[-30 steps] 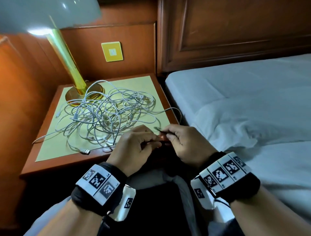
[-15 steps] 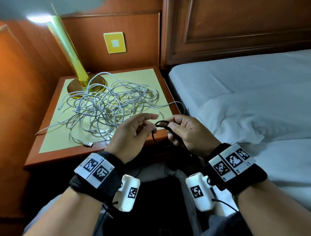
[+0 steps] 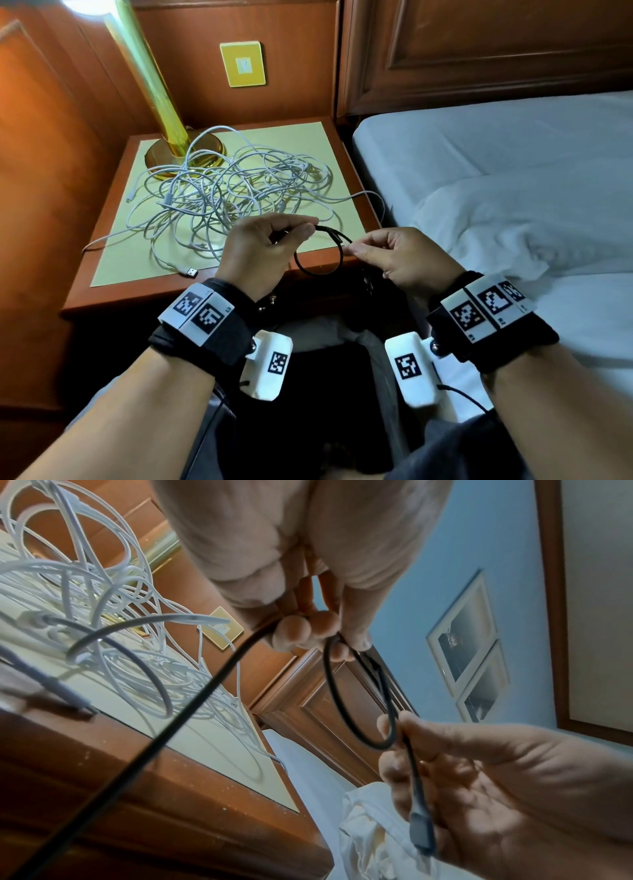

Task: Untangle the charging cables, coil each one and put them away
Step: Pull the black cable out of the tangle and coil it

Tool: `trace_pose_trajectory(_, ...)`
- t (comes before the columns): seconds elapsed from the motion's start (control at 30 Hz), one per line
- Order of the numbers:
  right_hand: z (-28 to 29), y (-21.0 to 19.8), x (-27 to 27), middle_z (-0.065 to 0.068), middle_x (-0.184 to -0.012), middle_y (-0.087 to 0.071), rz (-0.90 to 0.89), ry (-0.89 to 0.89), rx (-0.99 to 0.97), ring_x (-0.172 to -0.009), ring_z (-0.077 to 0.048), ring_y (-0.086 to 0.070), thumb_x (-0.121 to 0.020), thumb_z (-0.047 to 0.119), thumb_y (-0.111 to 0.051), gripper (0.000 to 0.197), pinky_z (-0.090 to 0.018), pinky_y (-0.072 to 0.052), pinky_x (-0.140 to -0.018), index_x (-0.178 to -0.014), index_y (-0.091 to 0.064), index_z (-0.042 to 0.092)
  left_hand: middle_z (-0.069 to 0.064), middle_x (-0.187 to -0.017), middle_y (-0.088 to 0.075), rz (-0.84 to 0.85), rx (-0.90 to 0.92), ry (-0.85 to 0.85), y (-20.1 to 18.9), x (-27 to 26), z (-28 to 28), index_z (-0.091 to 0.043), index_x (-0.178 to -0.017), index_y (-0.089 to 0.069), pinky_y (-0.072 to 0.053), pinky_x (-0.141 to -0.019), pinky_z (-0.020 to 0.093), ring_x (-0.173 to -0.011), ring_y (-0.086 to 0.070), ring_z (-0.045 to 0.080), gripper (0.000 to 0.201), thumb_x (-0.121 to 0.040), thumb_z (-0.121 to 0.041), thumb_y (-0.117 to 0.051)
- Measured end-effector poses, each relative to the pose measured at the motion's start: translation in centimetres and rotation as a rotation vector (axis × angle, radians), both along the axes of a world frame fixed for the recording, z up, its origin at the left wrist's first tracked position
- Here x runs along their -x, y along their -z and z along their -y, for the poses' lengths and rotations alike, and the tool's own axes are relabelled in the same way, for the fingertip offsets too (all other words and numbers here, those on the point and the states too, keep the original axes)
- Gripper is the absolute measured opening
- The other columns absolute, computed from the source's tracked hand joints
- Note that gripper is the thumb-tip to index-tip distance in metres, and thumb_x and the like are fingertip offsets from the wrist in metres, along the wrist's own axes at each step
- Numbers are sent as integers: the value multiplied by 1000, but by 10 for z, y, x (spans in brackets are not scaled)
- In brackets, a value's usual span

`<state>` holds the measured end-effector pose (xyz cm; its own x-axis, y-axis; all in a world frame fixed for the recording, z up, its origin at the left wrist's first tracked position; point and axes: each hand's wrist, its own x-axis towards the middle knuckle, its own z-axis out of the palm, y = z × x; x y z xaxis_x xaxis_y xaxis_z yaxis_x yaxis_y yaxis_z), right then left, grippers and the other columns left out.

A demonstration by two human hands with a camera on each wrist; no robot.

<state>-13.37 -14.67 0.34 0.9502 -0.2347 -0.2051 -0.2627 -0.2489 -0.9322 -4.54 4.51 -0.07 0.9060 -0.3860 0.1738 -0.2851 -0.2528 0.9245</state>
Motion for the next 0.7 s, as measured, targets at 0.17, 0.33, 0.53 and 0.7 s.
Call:
trace_pose_trajectory(0.17, 1, 6, -6, -4, -67, -61, 8, 169, -237, -54, -12, -48, -93, 22, -68, 15, -22, -40, -51, -87, -77, 13, -2, -77, -75, -110, 76, 90, 1, 2, 1, -28, -94, -80, -45, -60, 28, -57, -53, 10, 12, -88, -19, -74)
trace_pose_trajectory(0.33, -3, 3, -5, -14, -82, -70, -16, 117, -328, -54, -11, -54, -94, 20, -67, 16, -24, -42, -48, -94, -72, 5, 7, -74, -74, -175, 95, 61, 4, 1, 4, -28, -93, -81, -46, -62, 36, -58, -51, 19, 11, -88, -20, -76)
trace_pose_trajectory(0.53, -6, 0, -2, -9, -79, -71, -9, 78, -291, -46, -9, -45, -98, 21, -61, 20, -25, -40, -47, -99, -71, 4, 5, -65, -71, -183, 67, 23, 11, 0, 7, -36, -91, -81, -49, -63, 37, -54, -54, 19, 12, -87, -26, -77)
trace_pose_trajectory(0.7, -8, -2, -2, -10, -78, -68, -34, 62, -325, -44, -9, -42, -101, 22, -56, 25, -24, -40, -45, -100, -74, 5, -9, -64, -70, -141, 49, 19, 13, 2, 9, -39, -92, -80, -44, -63, 31, -52, -50, 10, 11, -87, -30, -77)
